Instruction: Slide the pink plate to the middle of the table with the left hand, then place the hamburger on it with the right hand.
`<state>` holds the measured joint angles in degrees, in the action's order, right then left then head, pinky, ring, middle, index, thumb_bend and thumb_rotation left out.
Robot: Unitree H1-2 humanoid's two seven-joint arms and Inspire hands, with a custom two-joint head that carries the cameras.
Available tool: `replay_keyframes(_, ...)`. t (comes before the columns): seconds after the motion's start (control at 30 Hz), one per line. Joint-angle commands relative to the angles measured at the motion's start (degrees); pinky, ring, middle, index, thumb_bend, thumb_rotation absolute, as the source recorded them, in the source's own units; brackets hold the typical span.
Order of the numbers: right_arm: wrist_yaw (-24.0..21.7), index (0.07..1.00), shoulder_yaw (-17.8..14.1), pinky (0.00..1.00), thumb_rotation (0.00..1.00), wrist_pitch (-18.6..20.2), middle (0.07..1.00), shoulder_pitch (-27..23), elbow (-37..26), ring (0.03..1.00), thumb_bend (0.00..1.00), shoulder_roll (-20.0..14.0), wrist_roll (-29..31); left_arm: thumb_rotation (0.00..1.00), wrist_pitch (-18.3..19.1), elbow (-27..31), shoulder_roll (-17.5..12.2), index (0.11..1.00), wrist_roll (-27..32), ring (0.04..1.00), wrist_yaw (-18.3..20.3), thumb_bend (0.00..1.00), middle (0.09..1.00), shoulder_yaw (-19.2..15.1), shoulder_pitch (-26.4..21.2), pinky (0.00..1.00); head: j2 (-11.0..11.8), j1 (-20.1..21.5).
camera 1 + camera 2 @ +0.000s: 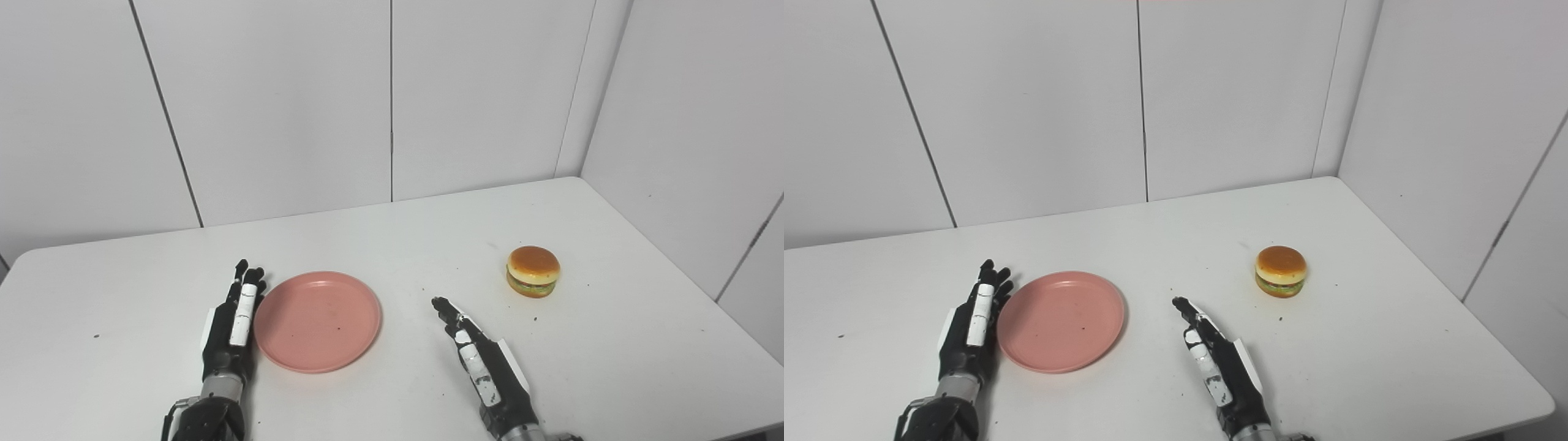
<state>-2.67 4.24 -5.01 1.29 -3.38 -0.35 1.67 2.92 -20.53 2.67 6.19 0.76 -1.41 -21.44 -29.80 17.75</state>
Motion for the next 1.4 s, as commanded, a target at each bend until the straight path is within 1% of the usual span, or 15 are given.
replay_keyframes(0.0, 0.5, 0.862, 1.1, 0.93, 0.96, -0.7, 0.906, -2.0, -0.7, 0.918, 0.84, 1.7, -1.8, 0.86, 0.7, -1.3, 0.3, 0.974, 0.5, 0.946, 0.8, 0.86, 0.944, 0.2, -1.9, 0.94, 0.0, 0.0)
replay_keyframes(0.07, 0.9, 0.864, 1.2, 0.87, 0.94, -1.7, 0.895, -2.2, -2.3, 0.892, 0.79, 1.3, -3.4, 0.85, 0.5, -1.9, 0.4, 0.972, 0.5, 0.946, 0.8, 0.86, 0.942, 0.0, -2.1, 0.94, 0.2, 0.1)
replay_keyframes(0.1, 1.2, 0.865, 1.1, 0.86, 0.94, -1.9, 0.893, -2.3, -3.4, 0.887, 0.78, 0.9, -4.5, 0.85, 0.3, -2.2, 0.4, 0.972, 0.5, 0.945, 0.8, 0.86, 0.941, -0.1, -2.2, 0.94, 0.4, 0.0)
replay_keyframes(0.2, 2.2, 0.864, 0.5, 0.76, 0.91, -2.1, 0.878, -2.8, -5.9, 0.851, 0.81, 0.0, -7.3, 0.85, 0.1, -2.8, 0.4, 0.972, 0.4, 0.944, 0.8, 0.86, 0.942, -0.1, -2.4, 0.93, 0.6, 0.0)
replay_keyframes(0.3, 3.1, 0.853, -0.5, 0.73, 0.90, -2.4, 0.874, -3.5, -7.3, 0.834, 0.81, -0.7, -9.9, 0.85, 0.1, -3.2, 0.3, 0.969, 0.6, 0.942, 0.9, 0.87, 0.941, -0.2, -2.5, 0.95, 0.7, -0.1)
replay_keyframes(0.4, 3.9, 0.847, -1.6, 0.73, 0.90, -0.6, 0.874, -4.7, -9.6, 0.818, 0.83, -1.5, -12.6, 0.85, -0.3, -3.8, 0.1, 0.973, 0.7, 0.939, 1.0, 0.87, 0.937, -0.4, -2.6, 0.95, 0.9, 0.1)
replay_keyframes(0.5, 4.2, 0.839, -2.3, 0.70, 0.92, 1.6, 0.859, -6.2, -11.8, 0.801, 0.85, -2.8, -16.4, 0.85, -0.1, -3.7, 0.0, 0.981, 0.6, 0.941, 1.0, 0.86, 0.939, -0.4, -2.5, 0.95, 1.0, 0.2)
replay_keyframes(0.6, 4.0, 0.816, -2.8, 0.67, 0.91, 1.6, 0.836, -8.9, -12.8, 0.791, 0.86, -5.1, -20.0, 0.86, 0.0, -3.9, 0.0, 0.983, 0.5, 0.944, 1.1, 0.86, 0.941, -0.3, -2.6, 0.94, 1.1, 0.2)
replay_keyframes(0.67, 3.7, 0.808, -2.9, 0.66, 0.91, 2.1, 0.826, -10.4, -13.4, 0.789, 0.86, -6.5, -22.1, 0.86, 0.1, -3.8, 0.1, 0.988, 0.7, 0.950, 1.1, 0.86, 0.947, -0.3, -2.5, 0.94, 1.0, 0.1)
replay_keyframes(0.7, 3.4, 0.803, -2.9, 0.67, 0.92, 2.5, 0.819, -11.2, -13.8, 0.785, 0.86, -7.4, -23.2, 0.85, 0.2, -3.6, 0.1, 0.988, 0.6, 0.948, 1.2, 0.86, 0.946, -0.2, -2.5, 0.90, 0.7, 0.1)
replay_keyframes(0.83, 2.4, 0.802, -3.1, 0.69, 0.94, 4.3, 0.815, -13.9, -14.8, 0.785, 0.87, -10.3, -27.0, 0.86, 0.3, -3.1, 0.0, 0.987, 0.2, 0.945, 1.2, 0.86, 0.944, 0.2, -2.4, 0.88, 0.6, 0.2)
replay_keyframes(0.9, 2.0, 0.799, -3.6, 0.71, 0.92, 5.1, 0.813, -15.2, -15.0, 0.787, 0.88, -11.5, -28.0, 0.86, 0.6, -2.9, 0.0, 0.992, 0.3, 0.948, 1.2, 0.86, 0.950, 0.2, -2.5, 0.92, 0.6, 0.2)
replay_keyframes(1.03, 1.4, 0.800, -3.9, 0.66, 0.89, 5.6, 0.804, -17.9, -14.7, 0.750, 0.89, -13.8, -30.5, 0.85, 0.6, -3.1, -0.2, 0.997, 0.6, 0.958, 1.6, 0.85, 0.957, 0.1, -2.7, 0.98, 0.5, 0.1)
replay_keyframes(1.17, 1.6, 0.796, -3.8, 0.63, 0.89, 4.9, 0.791, -20.2, -13.1, 0.737, 0.86, -17.0, -35.5, 0.85, 0.8, -3.1, -0.3, 0.996, 0.6, 0.962, 1.6, 0.84, 0.959, 0.1, -2.9, 0.99, 0.7, -0.1)
replay_keyframes(1.37, 1.6, 0.787, -3.5, 0.67, 0.96, 6.3, 0.809, -22.6, -11.0, 0.779, 0.87, -20.4, -41.7, 0.86, 0.9, -3.3, -0.6, 0.995, 0.1, 0.954, 1.7, 0.85, 0.954, 0.2, -3.1, 0.96, 0.7, -0.1)
